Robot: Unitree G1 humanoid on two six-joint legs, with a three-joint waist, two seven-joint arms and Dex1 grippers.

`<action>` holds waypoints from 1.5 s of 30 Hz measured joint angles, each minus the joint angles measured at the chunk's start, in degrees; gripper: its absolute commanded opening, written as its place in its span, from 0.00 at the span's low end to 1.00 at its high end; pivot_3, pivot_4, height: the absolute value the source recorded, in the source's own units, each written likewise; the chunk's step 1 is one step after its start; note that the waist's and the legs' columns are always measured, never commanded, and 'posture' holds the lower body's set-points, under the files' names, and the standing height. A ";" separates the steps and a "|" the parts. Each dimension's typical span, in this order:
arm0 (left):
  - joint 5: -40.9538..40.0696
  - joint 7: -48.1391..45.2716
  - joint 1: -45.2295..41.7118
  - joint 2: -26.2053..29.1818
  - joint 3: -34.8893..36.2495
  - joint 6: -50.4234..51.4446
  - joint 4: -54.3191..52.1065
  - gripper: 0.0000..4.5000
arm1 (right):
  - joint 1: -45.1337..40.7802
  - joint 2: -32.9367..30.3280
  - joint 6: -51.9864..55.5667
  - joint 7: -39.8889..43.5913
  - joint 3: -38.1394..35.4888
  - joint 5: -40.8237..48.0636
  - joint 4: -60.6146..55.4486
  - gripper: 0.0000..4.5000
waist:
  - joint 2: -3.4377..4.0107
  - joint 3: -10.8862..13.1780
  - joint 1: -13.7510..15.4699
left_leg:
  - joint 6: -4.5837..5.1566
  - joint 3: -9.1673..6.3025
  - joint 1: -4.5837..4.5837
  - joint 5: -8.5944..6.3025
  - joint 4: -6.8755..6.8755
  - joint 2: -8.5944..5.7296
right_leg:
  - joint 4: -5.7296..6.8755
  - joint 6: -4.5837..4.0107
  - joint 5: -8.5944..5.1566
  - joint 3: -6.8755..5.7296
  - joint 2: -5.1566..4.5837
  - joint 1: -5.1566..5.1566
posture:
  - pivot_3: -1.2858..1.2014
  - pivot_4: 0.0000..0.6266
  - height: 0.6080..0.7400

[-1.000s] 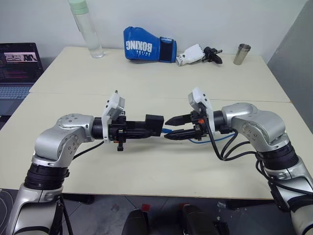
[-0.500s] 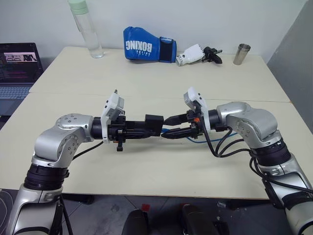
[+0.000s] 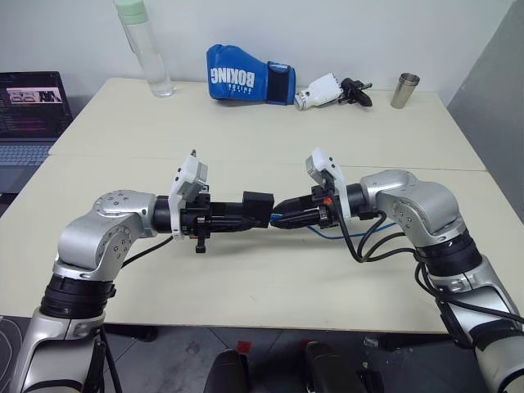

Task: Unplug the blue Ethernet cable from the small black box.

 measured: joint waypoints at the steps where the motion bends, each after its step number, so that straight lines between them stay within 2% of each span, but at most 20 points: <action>1: 0.00 0.12 0.01 0.00 0.01 0.01 0.00 0.17 | -0.03 0.04 0.00 0.25 0.00 -0.03 0.00 0.07 | 0.00 0.00 0.00 | 0.00 0.00 0.00 0.00 0.00 0.00 | 0.00 0.00 0.00 0.00 0.00 0.00 | 0.52 0.24 1.00; 3: 0.00 0.05 0.04 0.01 0.04 0.02 0.00 0.17 | -0.04 0.02 0.00 0.49 0.00 -0.19 0.00 0.02 | 0.00 0.00 0.00 | 0.00 0.00 0.00 0.00 0.00 0.00 | 0.00 0.00 0.00 0.00 0.00 0.00 | 0.52 0.24 1.00; 16: -0.06 0.22 0.57 0.13 0.09 1.12 -1.51 0.17 | 0.22 -1.59 -0.93 3.46 0.53 -1.57 0.24 0.02 | 0.00 0.00 0.01 | 0.00 0.00 0.00 0.00 0.00 0.00 | -0.01 0.00 0.00 0.00 0.00 0.00 | 0.52 0.24 1.00; 18: -0.09 1.02 0.56 0.62 2.08 1.06 -0.67 0.17 | 2.15 -4.72 -1.80 3.13 0.45 -3.65 2.67 0.02 | -0.01 0.01 0.05 | 0.00 0.01 0.00 0.00 0.00 -0.02 | -0.04 0.00 0.00 -0.01 -0.01 0.01 | 0.52 0.24 1.00; 21: -0.06 2.51 0.56 1.78 5.16 1.01 0.53 0.17 | 4.90 -5.80 -2.40 1.55 -0.07 -5.61 6.36 0.02 | 0.01 0.03 0.06 | 0.01 0.02 0.00 0.00 0.00 -0.03 | -0.03 0.00 0.00 0.03 -0.03 0.00 | 0.52 0.24 1.00; 25: -0.12 5.18 0.99 1.28 5.82 1.16 0.29 0.17 | 5.16 -2.13 -4.78 -5.50 -3.34 -7.75 10.65 0.02 | 0.02 0.03 -0.38 | 0.00 0.03 0.00 0.00 -0.02 -0.01 | -0.02 0.00 0.00 0.04 -0.02 -0.01 | 0.52 0.24 1.00; 29: 0.29 9.23 2.57 -0.92 6.11 1.07 0.04 0.17 | 1.82 6.44 -11.38 -22.25 -7.92 -13.70 21.22 0.02 | 0.02 0.04 -0.95 | -0.02 0.03 -0.01 0.02 -0.04 -0.01 | 0.04 0.00 0.00 0.06 -0.03 -0.05 | 0.52 0.24 1.00; 32: 0.66 11.34 3.24 -0.99 6.28 1.04 -0.09 0.17 | -0.52 8.92 -15.88 -30.26 -9.72 -17.09 26.84 0.02 | 0.03 0.04 -0.96 | -0.06 0.06 -0.04 0.03 -0.08 -0.01 | -0.03 0.00 0.00 0.06 -0.07 -0.07 | 0.52 0.24 1.00; 34: 1.02 12.02 3.69 -0.91 6.46 0.88 -0.12 0.17 | -1.24 9.63 -17.73 -33.18 -10.91 -18.36 29.04 0.17 | 0.03 0.04 -0.90 | -0.10 0.06 -0.06 0.05 -0.10 -0.05 | -0.08 0.01 0.00 0.05 -0.13 -0.07 | 0.52 0.24 1.00; 41: 2.61 15.19 4.39 -1.12 7.06 -0.72 -0.10 0.17 | -1.54 11.02 -20.86 -36.01 -12.66 -19.95 31.28 0.52 | 0.04 0.04 -0.93 | -0.03 0.05 -0.05 0.02 -0.11 -0.10 | -0.04 0.01 0.00 0.05 -0.17 -0.07 | 0.52 0.24 1.00; 45: 4.88 18.99 4.32 -3.66 7.38 -3.65 0.82 0.17 | -1.52 10.83 -21.81 -35.27 -12.95 -20.21 30.50 0.75 | 0.04 0.04 -0.92 | -0.03 0.07 -0.05 0.02 -0.11 -0.10 | -0.03 0.01 0.00 0.05 -0.18 -0.07 | 0.52 0.24 1.00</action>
